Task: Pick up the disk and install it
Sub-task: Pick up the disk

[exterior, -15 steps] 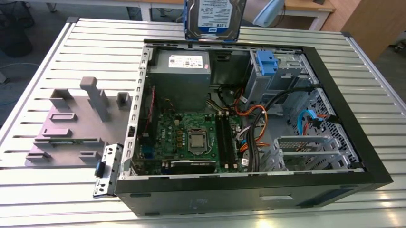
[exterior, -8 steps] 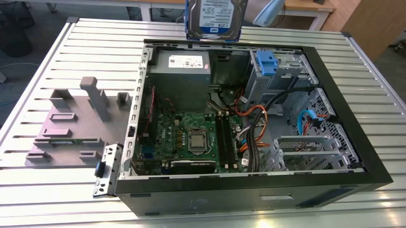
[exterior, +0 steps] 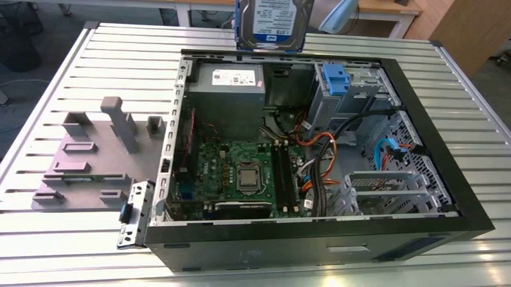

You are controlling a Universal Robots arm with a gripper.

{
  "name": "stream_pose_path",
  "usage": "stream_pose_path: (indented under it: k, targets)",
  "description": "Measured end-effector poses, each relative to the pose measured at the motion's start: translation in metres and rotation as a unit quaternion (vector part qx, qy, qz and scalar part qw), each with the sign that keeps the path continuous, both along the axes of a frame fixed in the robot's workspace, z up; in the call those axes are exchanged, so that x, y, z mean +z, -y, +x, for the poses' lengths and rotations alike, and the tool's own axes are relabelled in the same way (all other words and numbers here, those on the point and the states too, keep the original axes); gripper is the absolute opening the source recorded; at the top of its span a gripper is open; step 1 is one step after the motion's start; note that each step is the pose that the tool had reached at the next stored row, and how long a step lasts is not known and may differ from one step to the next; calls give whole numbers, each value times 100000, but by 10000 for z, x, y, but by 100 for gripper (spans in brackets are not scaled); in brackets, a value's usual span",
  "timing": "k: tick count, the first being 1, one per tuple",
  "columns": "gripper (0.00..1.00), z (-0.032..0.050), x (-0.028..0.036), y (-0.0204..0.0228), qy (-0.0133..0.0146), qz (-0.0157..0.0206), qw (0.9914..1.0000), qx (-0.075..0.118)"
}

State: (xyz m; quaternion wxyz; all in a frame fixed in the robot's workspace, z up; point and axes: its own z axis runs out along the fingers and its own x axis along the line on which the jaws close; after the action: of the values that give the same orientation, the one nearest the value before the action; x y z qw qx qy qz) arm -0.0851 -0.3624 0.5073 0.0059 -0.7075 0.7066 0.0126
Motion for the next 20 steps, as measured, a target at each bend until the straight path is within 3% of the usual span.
stream_pose_path:
  k: [20]
  targets:
    - [37,70,0,0,0,0,100000,1]
